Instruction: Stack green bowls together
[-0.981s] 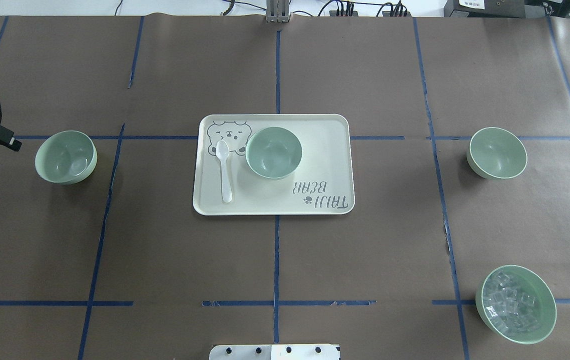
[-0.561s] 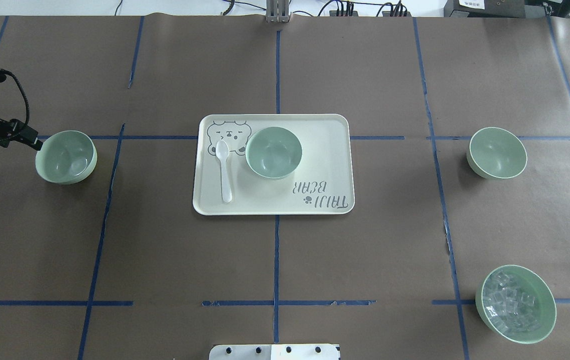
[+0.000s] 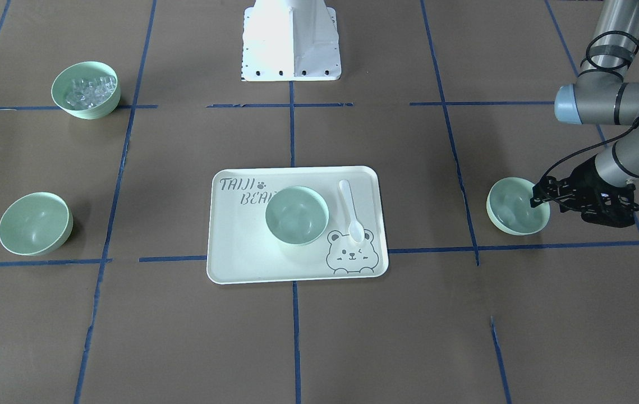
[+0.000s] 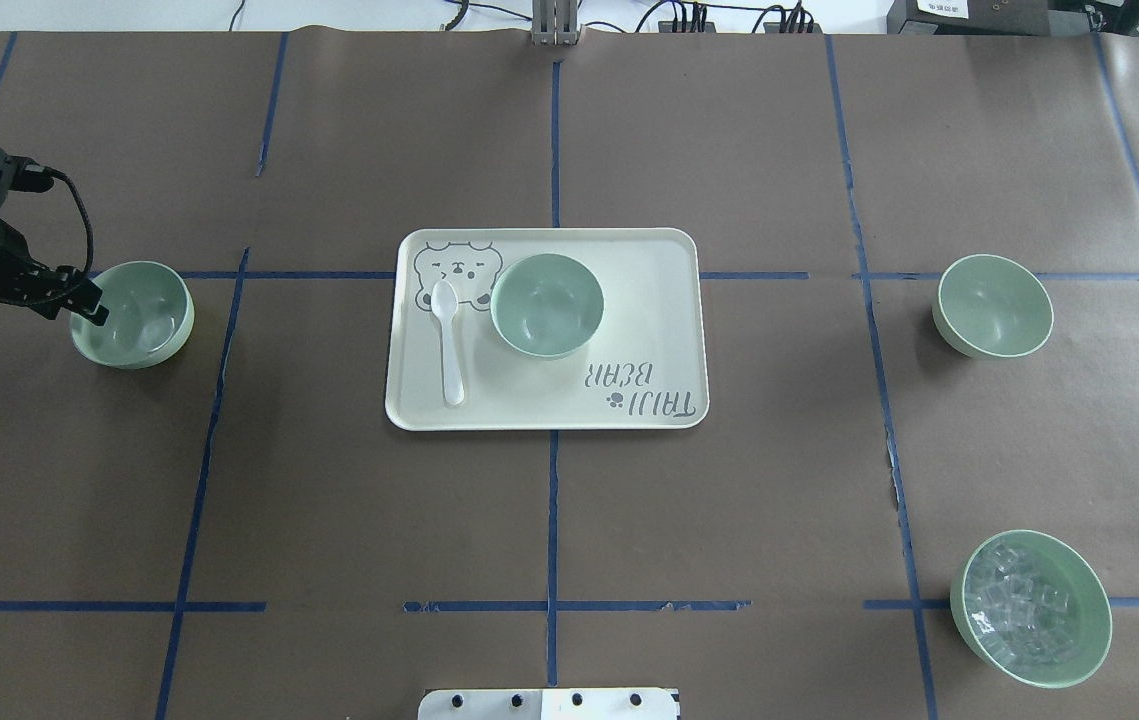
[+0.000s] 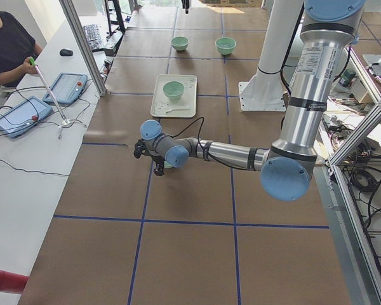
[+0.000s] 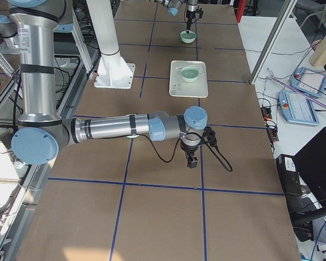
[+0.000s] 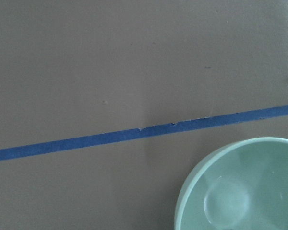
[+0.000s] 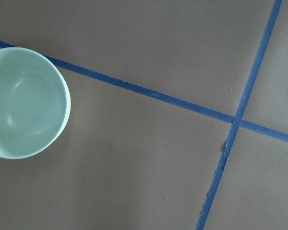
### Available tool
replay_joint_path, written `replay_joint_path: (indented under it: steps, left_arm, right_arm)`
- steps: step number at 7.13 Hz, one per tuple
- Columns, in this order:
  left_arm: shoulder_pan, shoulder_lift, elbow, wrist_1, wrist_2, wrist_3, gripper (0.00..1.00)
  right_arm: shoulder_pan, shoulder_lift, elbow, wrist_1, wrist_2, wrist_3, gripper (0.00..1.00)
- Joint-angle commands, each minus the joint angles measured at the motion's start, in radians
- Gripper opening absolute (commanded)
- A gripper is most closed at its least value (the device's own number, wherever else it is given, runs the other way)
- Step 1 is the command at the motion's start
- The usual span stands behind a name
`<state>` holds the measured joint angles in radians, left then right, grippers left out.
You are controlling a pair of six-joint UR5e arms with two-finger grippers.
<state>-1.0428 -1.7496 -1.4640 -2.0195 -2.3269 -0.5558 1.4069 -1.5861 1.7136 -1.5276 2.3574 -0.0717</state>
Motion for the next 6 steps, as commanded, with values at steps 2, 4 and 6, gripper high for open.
replay_joint_path:
  steps: [2, 4, 6]
  left_arm:
    - [0.017, -0.007, -0.001, 0.001, 0.018, -0.024, 0.00]
    - [0.015, -0.055, -0.065, 0.005, 0.012, -0.150, 0.00]
    - [0.027, -0.210, -0.130, 0.013, 0.011, -0.469, 0.00]
  right_arm:
    - [0.000, -0.008, -0.005, 0.003, 0.002, 0.004, 1.00]
    - [-0.011, -0.015, 0.001, 0.009, 0.000, 0.006, 1.00]
    - [-0.023, -0.014, 0.004, 0.007, 0.002, 0.007, 1.00]
